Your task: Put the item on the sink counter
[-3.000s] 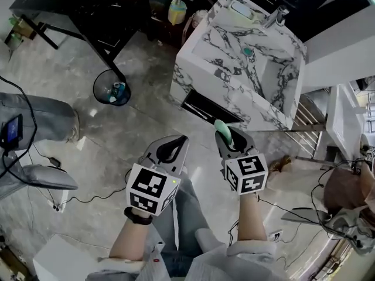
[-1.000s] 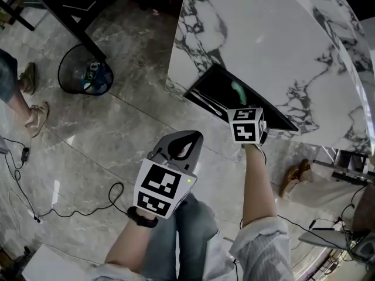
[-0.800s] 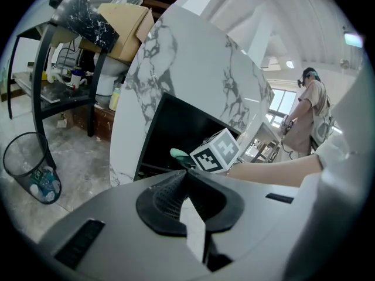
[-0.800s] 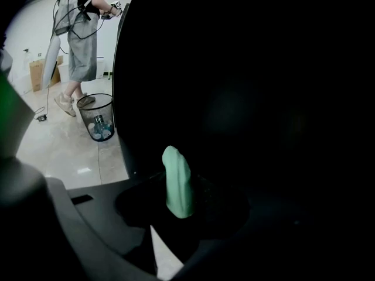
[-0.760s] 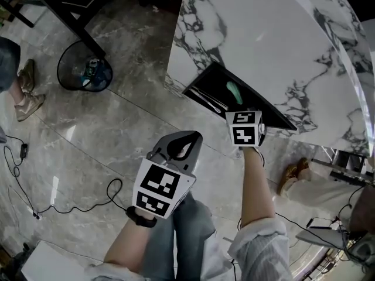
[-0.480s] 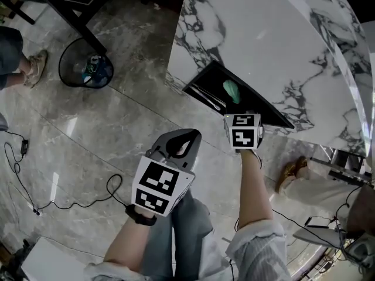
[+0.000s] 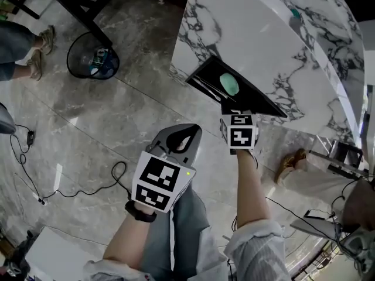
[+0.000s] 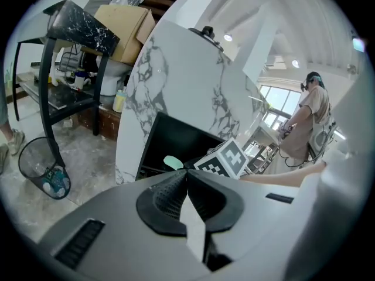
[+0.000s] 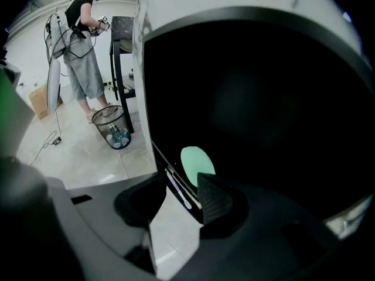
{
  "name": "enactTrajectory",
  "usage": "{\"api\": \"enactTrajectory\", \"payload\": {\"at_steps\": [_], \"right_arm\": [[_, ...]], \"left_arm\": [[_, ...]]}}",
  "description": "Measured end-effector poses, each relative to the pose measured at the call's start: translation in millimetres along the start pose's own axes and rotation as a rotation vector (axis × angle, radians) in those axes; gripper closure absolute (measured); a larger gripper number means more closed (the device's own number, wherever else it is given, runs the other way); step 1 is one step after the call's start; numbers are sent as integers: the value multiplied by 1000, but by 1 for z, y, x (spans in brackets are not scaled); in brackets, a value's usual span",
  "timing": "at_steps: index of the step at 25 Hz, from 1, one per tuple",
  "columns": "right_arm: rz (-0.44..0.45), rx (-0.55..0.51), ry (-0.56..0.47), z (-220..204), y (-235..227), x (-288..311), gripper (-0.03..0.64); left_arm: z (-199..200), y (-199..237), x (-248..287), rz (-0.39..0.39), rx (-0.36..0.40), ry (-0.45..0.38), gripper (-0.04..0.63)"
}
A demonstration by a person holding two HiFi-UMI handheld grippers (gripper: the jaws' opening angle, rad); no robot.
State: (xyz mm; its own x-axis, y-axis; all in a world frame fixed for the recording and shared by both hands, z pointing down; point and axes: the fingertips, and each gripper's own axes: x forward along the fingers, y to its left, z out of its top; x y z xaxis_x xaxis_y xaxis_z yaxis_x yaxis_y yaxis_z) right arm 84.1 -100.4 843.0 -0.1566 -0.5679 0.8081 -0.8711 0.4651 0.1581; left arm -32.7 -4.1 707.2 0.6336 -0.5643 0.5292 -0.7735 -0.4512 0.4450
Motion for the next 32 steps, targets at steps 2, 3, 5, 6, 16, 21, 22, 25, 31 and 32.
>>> {"api": "enactTrajectory", "payload": {"at_steps": [2,3,5,6,16,21,22,25,31,32], "right_arm": [[18,9,10,4,7,-17,451],[26,14,12,6,10,-26,451],[37,36,17,11,15,-46,451],[42,58,21,13,16,-57,451],[172,275,-10,56,36,-171,445],[203,309,-62,88,31,-226,474],[205,320,-77,94,27,-240,484],[211,349,-133,116,13,-285,494],[258,363,-297,167,-3,-386,495],[270,369,-337,178,-5,-403,500]], "left_arm": [[9,-8,-10,0,-6,3,578],[14,-13,-14,0,-9,2,578],[24,-23,-24,1,-13,2,578],[29,-29,-28,1,-13,3,578],[84,-89,-79,-3,17,8,578],[125,-114,-99,-8,65,-18,578],[133,-119,-105,-7,72,-25,578],[159,-136,-123,2,82,-51,578],[216,-190,-157,-54,155,-130,578],[225,-201,-163,-69,182,-141,578]]}}
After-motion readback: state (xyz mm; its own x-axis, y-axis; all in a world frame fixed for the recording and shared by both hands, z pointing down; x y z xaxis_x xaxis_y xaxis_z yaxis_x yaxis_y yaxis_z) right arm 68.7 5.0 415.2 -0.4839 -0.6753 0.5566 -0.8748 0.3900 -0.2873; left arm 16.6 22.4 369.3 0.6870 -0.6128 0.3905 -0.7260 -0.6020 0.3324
